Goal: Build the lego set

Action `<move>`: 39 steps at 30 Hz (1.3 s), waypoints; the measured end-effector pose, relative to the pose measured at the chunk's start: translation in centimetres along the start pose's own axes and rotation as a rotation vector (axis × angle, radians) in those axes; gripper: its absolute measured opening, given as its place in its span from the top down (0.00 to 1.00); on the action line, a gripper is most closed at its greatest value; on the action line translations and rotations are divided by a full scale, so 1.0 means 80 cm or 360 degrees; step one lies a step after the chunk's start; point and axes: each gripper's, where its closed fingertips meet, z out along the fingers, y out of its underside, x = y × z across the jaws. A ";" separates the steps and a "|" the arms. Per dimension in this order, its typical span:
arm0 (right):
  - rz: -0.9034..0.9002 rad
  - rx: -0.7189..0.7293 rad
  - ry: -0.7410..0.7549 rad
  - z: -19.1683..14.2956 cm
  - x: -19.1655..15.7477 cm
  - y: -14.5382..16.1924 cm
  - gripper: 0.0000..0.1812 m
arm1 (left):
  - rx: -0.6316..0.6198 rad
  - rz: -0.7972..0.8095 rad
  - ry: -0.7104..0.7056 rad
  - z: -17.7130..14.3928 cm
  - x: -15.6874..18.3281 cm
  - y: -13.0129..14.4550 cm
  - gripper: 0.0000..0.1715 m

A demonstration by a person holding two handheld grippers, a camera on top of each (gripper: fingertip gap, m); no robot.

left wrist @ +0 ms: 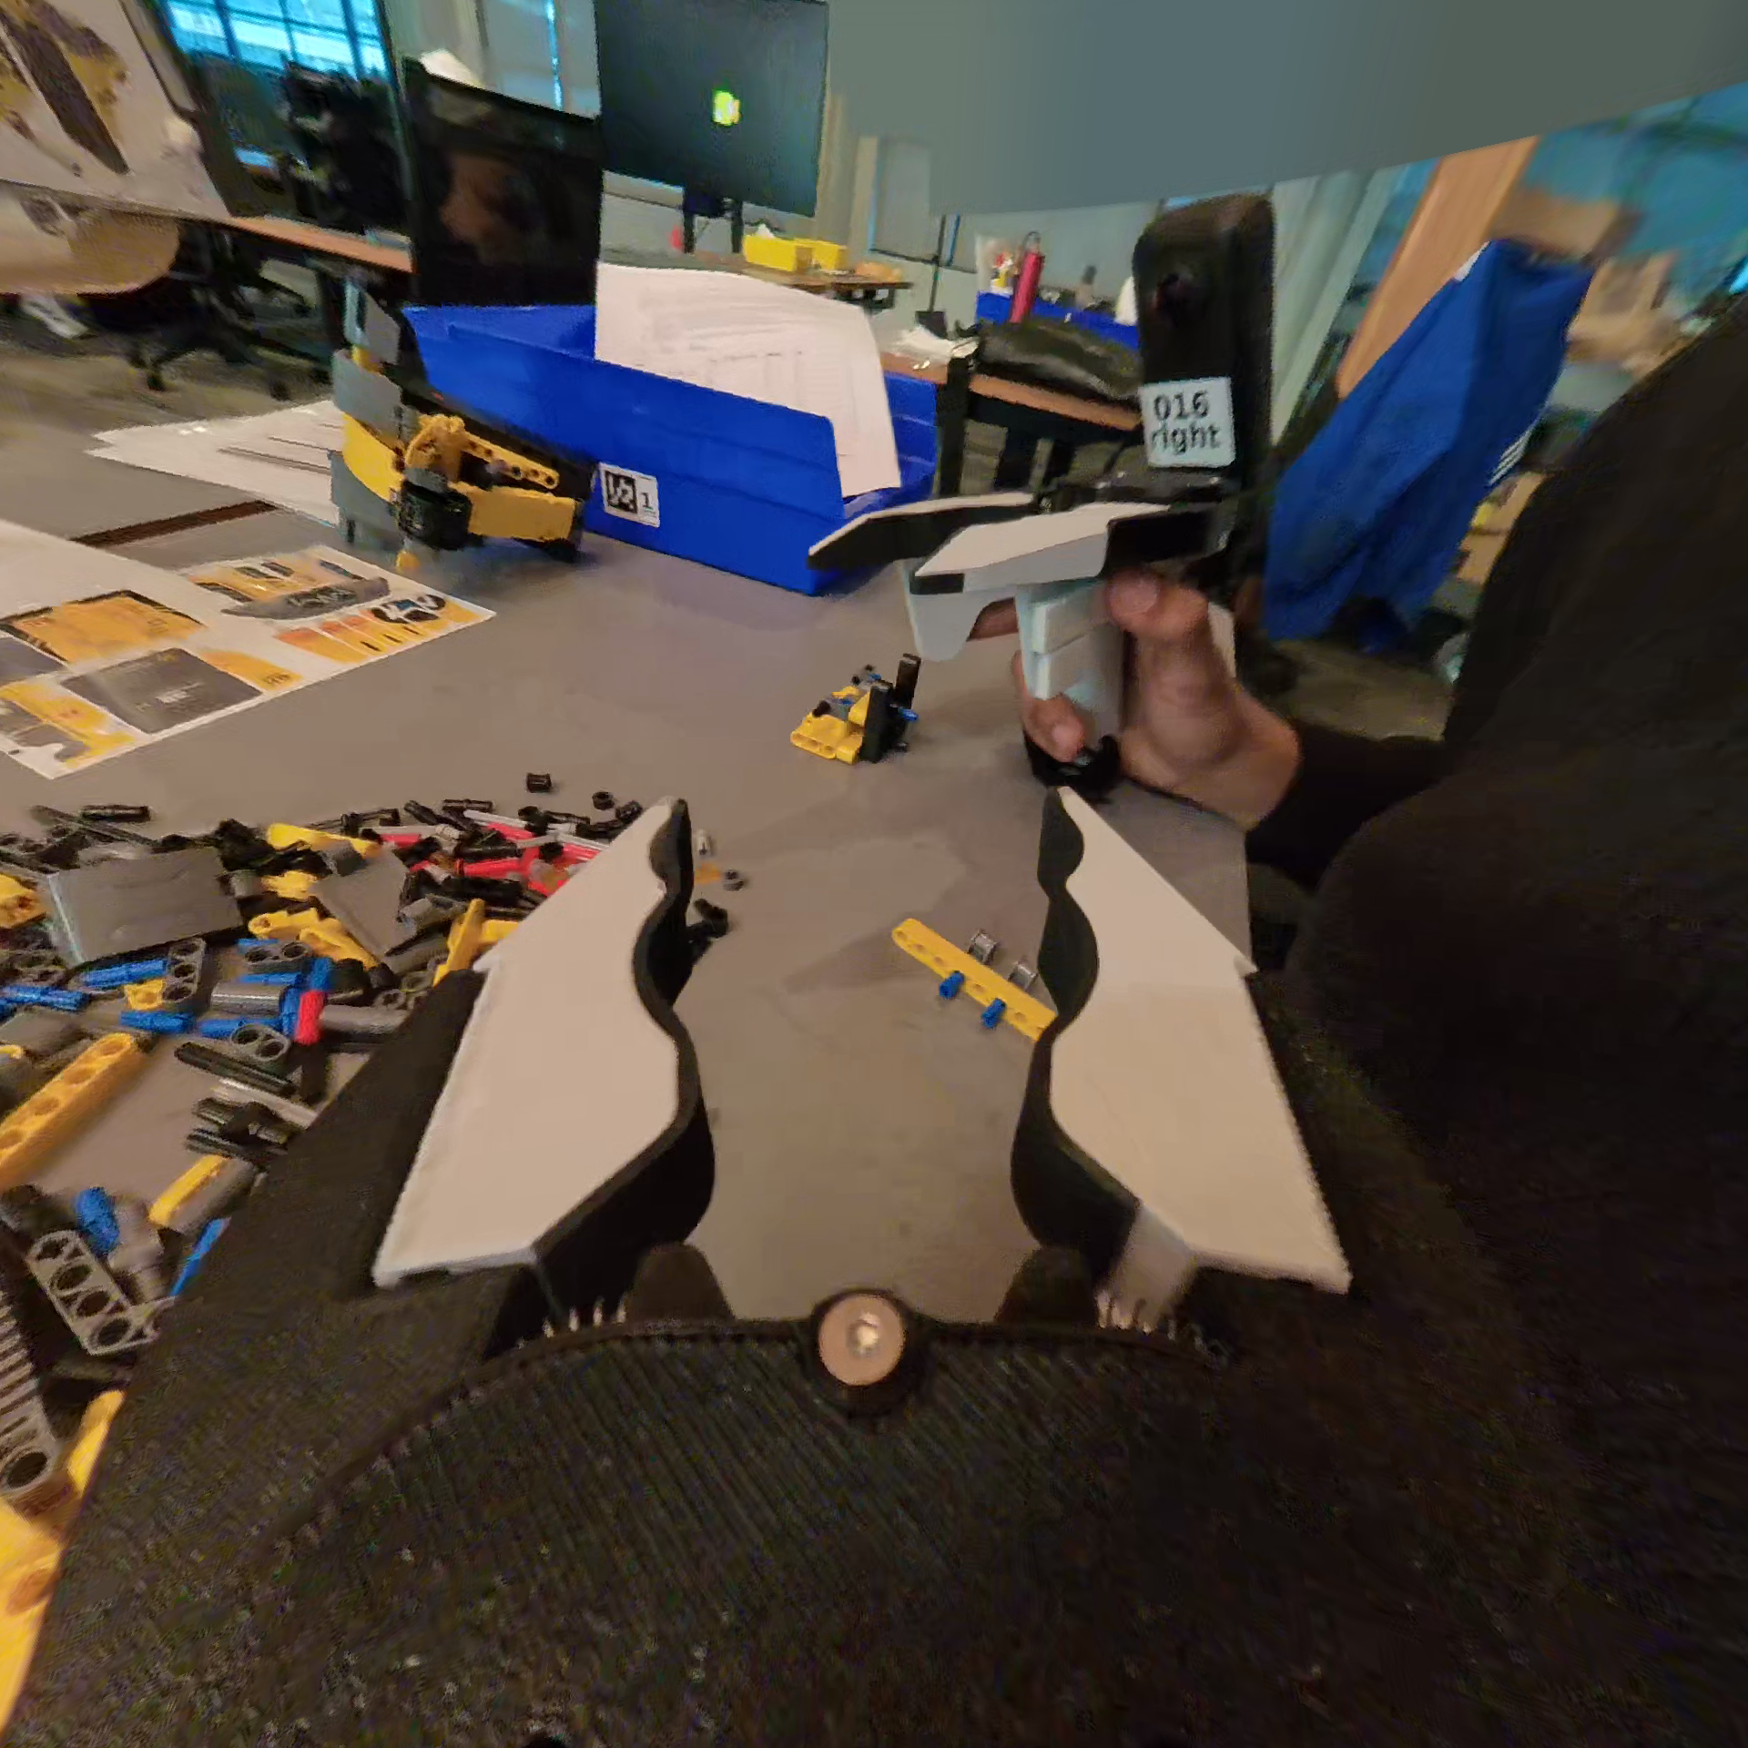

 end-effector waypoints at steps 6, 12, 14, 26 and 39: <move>-0.0063 -0.0055 0.0056 0.005 -0.001 0.005 0.70 | -0.0019 0.0011 0.0004 0.001 0.002 0.002 0.57; -0.0234 -0.0003 0.0190 -0.005 0.002 -0.005 0.71 | -0.0003 -0.0036 0.0015 0.000 0.001 0.001 0.56; -0.0208 0.0094 0.0177 -0.018 0.002 -0.016 0.71 | -0.0007 -0.0036 0.0012 0.000 0.000 0.001 0.56; 0.0230 -0.0465 0.0382 -0.072 0.079 0.055 0.57 | -0.0072 0.0026 -0.0054 0.008 -0.009 0.006 0.58; 0.0502 -0.0703 0.0343 -0.063 0.093 0.091 0.55 | -0.0081 0.0115 -0.0108 0.008 -0.010 0.007 0.59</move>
